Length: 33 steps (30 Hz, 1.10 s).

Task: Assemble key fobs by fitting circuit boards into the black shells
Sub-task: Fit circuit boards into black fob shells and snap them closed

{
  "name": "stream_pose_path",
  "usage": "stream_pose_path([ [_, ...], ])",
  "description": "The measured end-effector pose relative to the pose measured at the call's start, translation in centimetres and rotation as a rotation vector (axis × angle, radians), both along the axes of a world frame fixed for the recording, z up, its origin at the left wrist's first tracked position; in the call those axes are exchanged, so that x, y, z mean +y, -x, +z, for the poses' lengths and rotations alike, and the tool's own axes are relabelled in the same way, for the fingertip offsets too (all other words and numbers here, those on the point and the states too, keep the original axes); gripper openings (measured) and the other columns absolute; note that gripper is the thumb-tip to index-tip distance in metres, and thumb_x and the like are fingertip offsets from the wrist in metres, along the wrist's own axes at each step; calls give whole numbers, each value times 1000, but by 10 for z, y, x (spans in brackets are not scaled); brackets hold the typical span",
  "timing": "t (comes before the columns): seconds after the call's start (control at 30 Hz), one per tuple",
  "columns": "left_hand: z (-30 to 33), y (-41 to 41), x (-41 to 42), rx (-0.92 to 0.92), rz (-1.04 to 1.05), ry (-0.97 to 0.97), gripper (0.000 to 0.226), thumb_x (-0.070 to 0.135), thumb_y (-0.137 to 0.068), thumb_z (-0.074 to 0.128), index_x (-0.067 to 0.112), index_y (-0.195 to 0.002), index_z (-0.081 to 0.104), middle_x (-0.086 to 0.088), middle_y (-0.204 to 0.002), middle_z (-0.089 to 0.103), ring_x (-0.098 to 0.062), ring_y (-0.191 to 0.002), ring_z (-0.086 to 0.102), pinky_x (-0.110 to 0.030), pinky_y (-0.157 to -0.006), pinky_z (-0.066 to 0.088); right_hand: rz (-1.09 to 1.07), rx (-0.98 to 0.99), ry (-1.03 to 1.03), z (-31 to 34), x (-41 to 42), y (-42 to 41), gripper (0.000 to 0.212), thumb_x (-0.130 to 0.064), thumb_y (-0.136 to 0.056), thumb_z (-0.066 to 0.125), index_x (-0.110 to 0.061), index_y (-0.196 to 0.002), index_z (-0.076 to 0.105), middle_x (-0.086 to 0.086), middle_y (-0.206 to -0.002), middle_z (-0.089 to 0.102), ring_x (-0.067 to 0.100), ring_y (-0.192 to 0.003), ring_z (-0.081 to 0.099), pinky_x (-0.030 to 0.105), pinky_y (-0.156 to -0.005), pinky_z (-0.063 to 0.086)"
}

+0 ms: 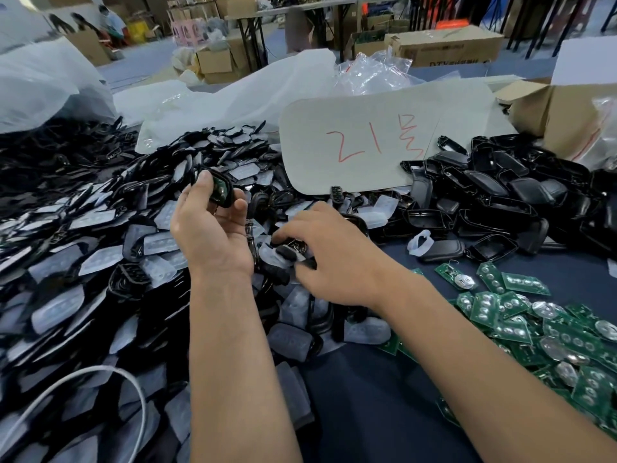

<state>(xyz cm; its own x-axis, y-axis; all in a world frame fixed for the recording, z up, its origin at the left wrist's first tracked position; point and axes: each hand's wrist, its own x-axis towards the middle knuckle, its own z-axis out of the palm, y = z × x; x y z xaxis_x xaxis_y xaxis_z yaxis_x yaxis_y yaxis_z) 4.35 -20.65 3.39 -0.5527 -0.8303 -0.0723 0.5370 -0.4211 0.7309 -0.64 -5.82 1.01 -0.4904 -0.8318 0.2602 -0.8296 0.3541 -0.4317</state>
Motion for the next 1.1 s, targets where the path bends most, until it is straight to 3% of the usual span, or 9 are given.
stream_pose_path([
  [0.13,3,-9,-9,-28,-6,34,13,11,-100,63,9,-87,61,-1,-67,64,-16,-55,62,-20,-50,49,63,-31,53,0,-2,-9,26,-6,-85,66,-16,-108,74,-1,-100,64,20,-103,49,34,-91,44],
  [0.33,6,-20,-18,-10,-13,7,13,11,-101,62,8,-88,62,-1,-71,62,-15,-57,61,-18,-49,48,85,-33,107,-2,-7,-17,12,-13,-89,71,-17,-100,73,-6,-94,62,18,-95,51,40,-87,47],
  [0.47,10,-26,-20,45,-16,-42,15,12,-102,59,6,-88,62,-3,-70,59,-13,-56,59,-17,-49,47,137,13,87,0,-18,-33,40,-47,-84,80,-22,-113,69,-5,-104,58,14,-101,45,31,-86,42],
  [0.57,11,-26,-20,80,-23,-74,15,12,-102,59,6,-88,61,-4,-72,55,-13,-55,58,-16,-48,46,99,147,51,0,-27,-41,62,-59,-75,83,-22,-120,65,-3,-112,53,15,-106,41,27,-84,38],
  [0.77,10,-27,-21,97,-38,-69,13,13,-102,60,6,-91,61,-4,-71,57,-14,-56,59,-17,-49,47,89,239,27,3,-32,-50,26,-42,-98,61,-21,-110,72,-3,-114,53,16,-112,41,27,-90,44],
  [0.87,8,-25,-21,101,-43,-63,8,13,-100,62,5,-100,61,-4,-75,58,-15,-57,60,-17,-50,48,97,284,38,4,-29,-45,25,-32,-106,52,-21,-101,74,-3,-107,58,17,-108,46,26,-93,38],
  [0.97,6,-20,-18,74,-49,-32,8,13,-99,65,6,-99,62,-3,-74,60,-14,-58,62,-17,-50,49,3,334,17,4,-23,-37,30,-35,-110,46,-23,-107,73,-6,-104,61,16,-107,48,30,-92,44],
  [1.03,5,-17,-15,43,-63,26,8,13,-98,69,7,-100,64,-5,-80,63,-14,-58,64,-16,-51,50,-100,193,124,4,-7,-27,28,-32,-108,52,-16,-105,76,-3,-98,67,16,-99,52,33,-89,46],
  [1.1,5,-9,-7,0,-99,132,11,12,-97,70,11,-106,65,-10,-95,64,-15,-59,65,-18,-53,52,-229,-32,328,1,19,-12,24,-27,-104,61,-11,-99,79,-7,-89,72,9,-87,58,25,-83,46],
])
